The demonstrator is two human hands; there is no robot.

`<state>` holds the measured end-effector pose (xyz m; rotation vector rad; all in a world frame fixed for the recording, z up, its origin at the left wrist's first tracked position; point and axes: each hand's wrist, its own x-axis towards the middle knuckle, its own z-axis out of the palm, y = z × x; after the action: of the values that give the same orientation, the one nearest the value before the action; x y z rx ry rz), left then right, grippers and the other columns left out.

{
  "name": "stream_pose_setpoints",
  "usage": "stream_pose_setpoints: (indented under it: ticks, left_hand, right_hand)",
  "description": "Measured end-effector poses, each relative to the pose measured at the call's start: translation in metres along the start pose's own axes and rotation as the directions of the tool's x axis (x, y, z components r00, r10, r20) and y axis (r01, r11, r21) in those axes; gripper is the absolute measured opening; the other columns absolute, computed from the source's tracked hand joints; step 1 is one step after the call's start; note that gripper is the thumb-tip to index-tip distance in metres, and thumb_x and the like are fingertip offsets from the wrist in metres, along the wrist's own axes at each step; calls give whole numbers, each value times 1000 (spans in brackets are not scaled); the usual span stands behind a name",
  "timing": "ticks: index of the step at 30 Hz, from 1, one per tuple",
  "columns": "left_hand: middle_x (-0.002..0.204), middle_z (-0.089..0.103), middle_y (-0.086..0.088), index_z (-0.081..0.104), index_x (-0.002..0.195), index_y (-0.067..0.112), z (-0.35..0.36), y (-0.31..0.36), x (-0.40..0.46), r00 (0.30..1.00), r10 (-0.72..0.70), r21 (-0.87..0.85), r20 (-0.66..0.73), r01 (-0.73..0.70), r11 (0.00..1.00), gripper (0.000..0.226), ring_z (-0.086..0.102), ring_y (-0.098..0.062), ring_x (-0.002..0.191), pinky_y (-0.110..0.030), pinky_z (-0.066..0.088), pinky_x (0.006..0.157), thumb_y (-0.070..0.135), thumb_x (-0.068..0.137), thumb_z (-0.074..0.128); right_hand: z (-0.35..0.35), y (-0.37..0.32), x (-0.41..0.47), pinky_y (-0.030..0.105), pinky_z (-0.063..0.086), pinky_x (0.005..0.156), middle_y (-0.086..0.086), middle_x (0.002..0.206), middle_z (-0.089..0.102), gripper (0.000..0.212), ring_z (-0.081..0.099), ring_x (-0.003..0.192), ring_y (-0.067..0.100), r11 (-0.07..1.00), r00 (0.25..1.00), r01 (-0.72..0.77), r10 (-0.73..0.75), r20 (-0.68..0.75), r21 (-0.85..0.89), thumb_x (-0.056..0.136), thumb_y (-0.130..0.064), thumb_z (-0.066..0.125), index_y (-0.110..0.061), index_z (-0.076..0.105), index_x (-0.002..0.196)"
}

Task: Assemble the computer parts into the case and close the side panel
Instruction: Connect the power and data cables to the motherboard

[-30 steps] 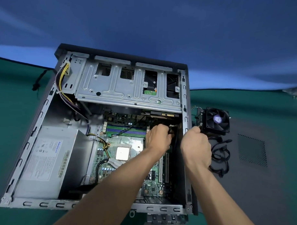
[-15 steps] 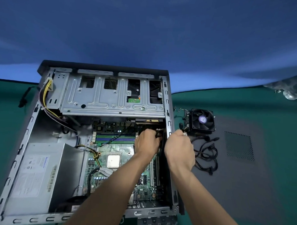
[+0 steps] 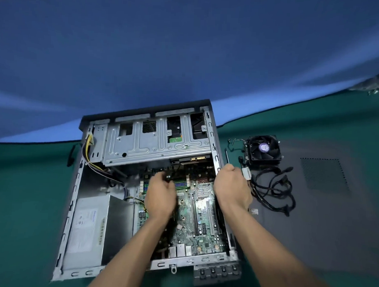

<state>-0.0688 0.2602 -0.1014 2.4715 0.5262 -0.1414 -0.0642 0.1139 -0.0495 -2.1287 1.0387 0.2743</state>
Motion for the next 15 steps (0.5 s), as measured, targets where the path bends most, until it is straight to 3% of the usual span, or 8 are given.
stream_pose_setpoints:
  ticks: [2,4,9,11,13,15]
  left_hand:
    - [124,52,-5,45,136,13,-4,-8,2,1000,-6,144,17,4,990,44,56,-22,106,-35,46,83,22,94,54]
    - [133,46,-8,43,137,15,-3,-12,2,997,-40,253,66,22,967,45,51,-24,114,-37,45,87,22,94,55]
    - [103,64,-5,52,116,11,-2,-13,3,999,-36,340,33,23,940,22,53,-18,80,-31,44,68,13,94,53]
    - [97,68,-4,61,102,12,-5,-12,4,993,-98,176,61,86,981,11,60,-19,81,-31,50,75,16,95,53]
    - [90,70,-5,66,84,13,-15,-8,3,968,-144,-90,205,166,982,14,64,-22,81,-36,52,84,12,93,55]
    - [76,67,-3,65,69,11,-29,-1,-2,938,-136,-234,320,217,948,23,59,-15,62,-29,49,76,5,91,57]
  right_hand:
    - [1,1,0,36,33,75,15,115,63,51,55,91,29,1000,1000,7,-7,-9,14,100,-33,14,-8,53,121]
    - [2,2,-1,37,36,79,14,116,63,54,58,99,31,1000,1000,26,-25,-15,9,101,-37,12,-9,53,123]
    - [0,2,-2,41,44,88,14,116,62,57,57,102,31,998,999,39,-39,5,54,101,-41,12,-10,55,121]
    - [-1,1,-3,40,41,87,13,123,58,51,54,108,31,996,1000,29,-29,-1,84,101,-40,16,-10,48,127]
    - [-1,1,-6,38,36,82,11,130,51,44,47,116,30,992,998,44,-40,-39,117,101,-40,23,-12,40,132]
    - [-3,1,-10,40,37,85,10,135,47,41,41,122,28,985,991,107,-95,-90,135,101,-38,30,-14,37,133]
